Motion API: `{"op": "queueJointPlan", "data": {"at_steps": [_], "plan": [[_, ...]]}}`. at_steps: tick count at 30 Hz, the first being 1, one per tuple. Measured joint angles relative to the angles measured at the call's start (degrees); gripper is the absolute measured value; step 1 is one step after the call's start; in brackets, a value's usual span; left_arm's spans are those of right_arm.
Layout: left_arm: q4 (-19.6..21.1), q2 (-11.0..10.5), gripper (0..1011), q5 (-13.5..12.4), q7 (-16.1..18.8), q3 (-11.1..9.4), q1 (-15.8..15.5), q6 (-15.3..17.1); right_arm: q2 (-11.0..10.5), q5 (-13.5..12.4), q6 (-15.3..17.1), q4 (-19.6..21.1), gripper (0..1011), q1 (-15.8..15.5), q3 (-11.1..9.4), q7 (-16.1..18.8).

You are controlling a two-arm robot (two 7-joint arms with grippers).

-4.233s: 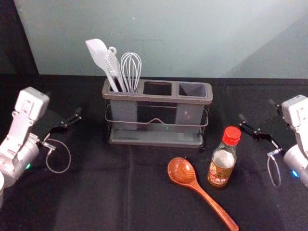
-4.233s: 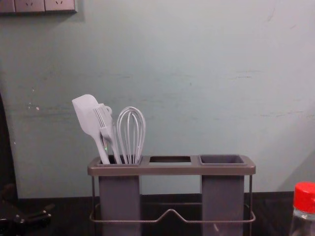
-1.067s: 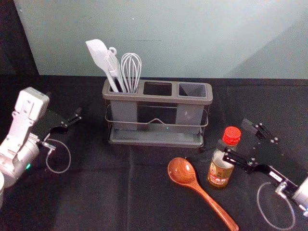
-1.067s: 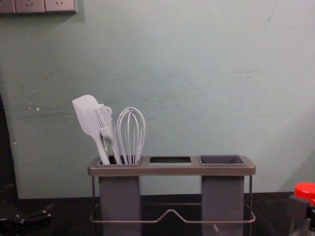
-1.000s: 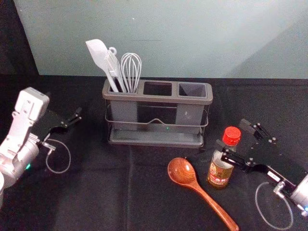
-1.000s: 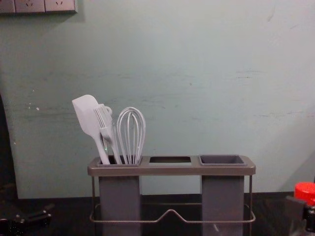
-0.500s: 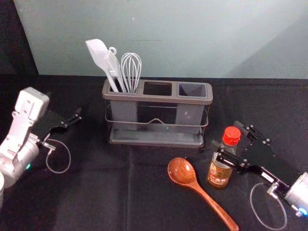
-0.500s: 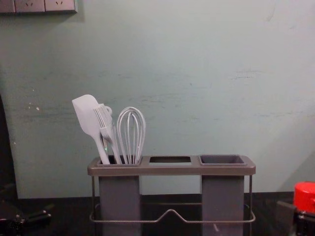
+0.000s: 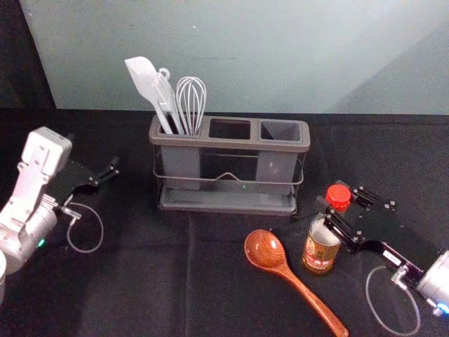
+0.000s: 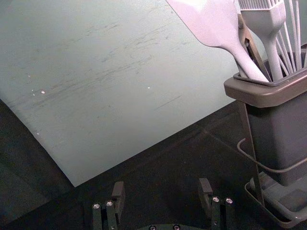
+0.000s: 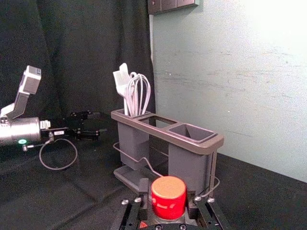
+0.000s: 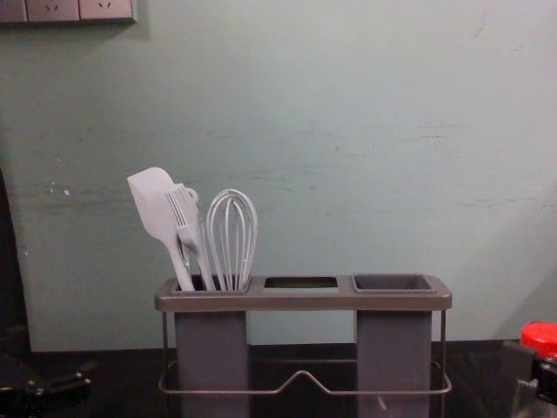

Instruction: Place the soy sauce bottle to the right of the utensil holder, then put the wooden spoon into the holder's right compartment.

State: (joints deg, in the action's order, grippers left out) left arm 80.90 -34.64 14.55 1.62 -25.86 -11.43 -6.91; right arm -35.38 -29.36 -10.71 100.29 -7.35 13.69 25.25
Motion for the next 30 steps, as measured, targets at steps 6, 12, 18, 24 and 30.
{"op": "queueJointPlan", "data": {"at_steps": [6,12,18,24,30], "plan": [[0.0,0.0,1005,0.0,0.0,0.0,0.0,0.0,0.35,0.46,0.29,0.53,380,-0.51,-0.77,0.43],[0.0,0.0,1005,0.0,0.0,0.0,0.0,0.0,0.6,1.01,0.41,1.72,380,-1.27,-1.99,0.77],[0.0,0.0,1005,0.0,0.0,0.0,0.0,0.0,0.78,1.46,0.45,3.41,380,-2.17,-3.8,0.95],[0.0,0.0,1005,0.0,0.0,0.0,0.0,0.0,0.97,1.82,0.67,4.41,380,-2.61,-5.39,1.03],[0.0,0.0,1005,0.0,0.0,0.0,0.0,0.0,1.21,1.91,1.1,4.41,380,-2.31,-6.42,1.26]]}}
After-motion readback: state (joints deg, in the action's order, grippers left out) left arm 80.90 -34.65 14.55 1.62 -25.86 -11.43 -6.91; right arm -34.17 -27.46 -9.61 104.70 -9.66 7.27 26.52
